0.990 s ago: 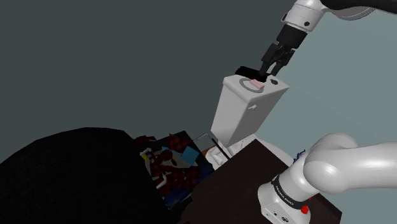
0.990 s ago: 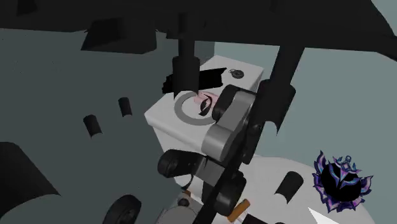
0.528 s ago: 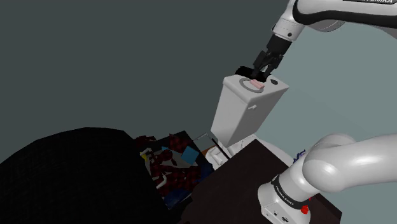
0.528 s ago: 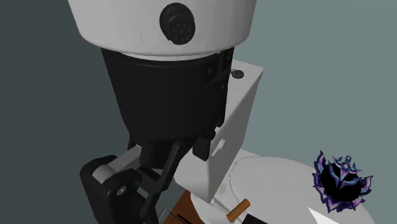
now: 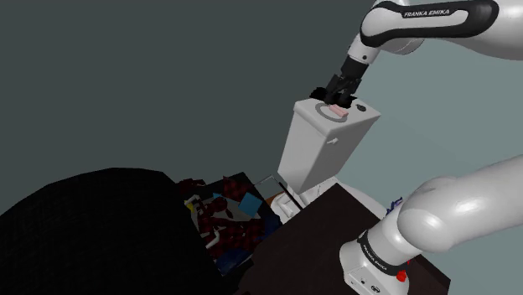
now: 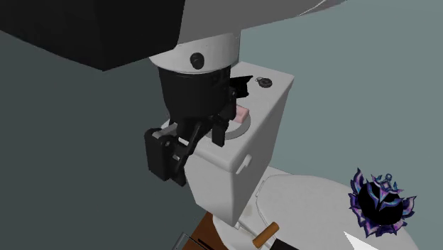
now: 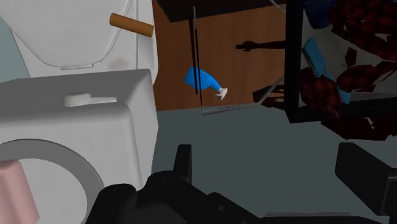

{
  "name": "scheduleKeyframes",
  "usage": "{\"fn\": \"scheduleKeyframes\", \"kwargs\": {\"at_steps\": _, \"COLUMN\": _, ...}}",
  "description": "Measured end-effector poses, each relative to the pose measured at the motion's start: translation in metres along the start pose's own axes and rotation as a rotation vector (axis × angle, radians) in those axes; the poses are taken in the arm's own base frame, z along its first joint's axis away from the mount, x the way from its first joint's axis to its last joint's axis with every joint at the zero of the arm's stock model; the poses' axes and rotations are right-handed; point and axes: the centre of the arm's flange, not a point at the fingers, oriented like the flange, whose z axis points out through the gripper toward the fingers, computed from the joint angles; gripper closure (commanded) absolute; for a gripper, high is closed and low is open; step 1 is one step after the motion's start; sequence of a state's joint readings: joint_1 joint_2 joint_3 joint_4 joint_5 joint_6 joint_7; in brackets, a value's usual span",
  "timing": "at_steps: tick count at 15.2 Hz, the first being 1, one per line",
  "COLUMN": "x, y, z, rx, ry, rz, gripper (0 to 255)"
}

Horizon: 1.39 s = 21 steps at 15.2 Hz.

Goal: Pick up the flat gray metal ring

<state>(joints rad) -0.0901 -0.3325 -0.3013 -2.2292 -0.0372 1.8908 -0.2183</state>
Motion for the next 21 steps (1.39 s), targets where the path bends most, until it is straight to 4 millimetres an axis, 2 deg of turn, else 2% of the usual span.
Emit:
{"fn": "scheduleKeyframes", "kwargs": {"at_steps": 11, "x": 0.076, "y": 0.097, "z": 0.062, "rx": -0.035, "ry": 0.006, "rz": 0.039, "gripper": 0}}
{"fn": "scheduleKeyframes", "kwargs": {"at_steps": 15, "x": 0.102, "y": 0.140, "z": 0.086, "rx": -0.049, "ry": 0.009, "rz": 0.053, "gripper": 0}}
{"fn": "scheduleKeyframes", "kwargs": {"at_steps": 18, "x": 0.123, "y": 0.162, "z": 0.098, "rx": -0.057, "ry": 0.010, "rz": 0.062, "gripper": 0}}
{"fn": "scheduleKeyframes", "kwargs": {"at_steps": 21, "x": 0.127, "y": 0.170, "z": 0.111, "rx": -0.059, "ry": 0.011, "rz": 0.064, "gripper": 0}}
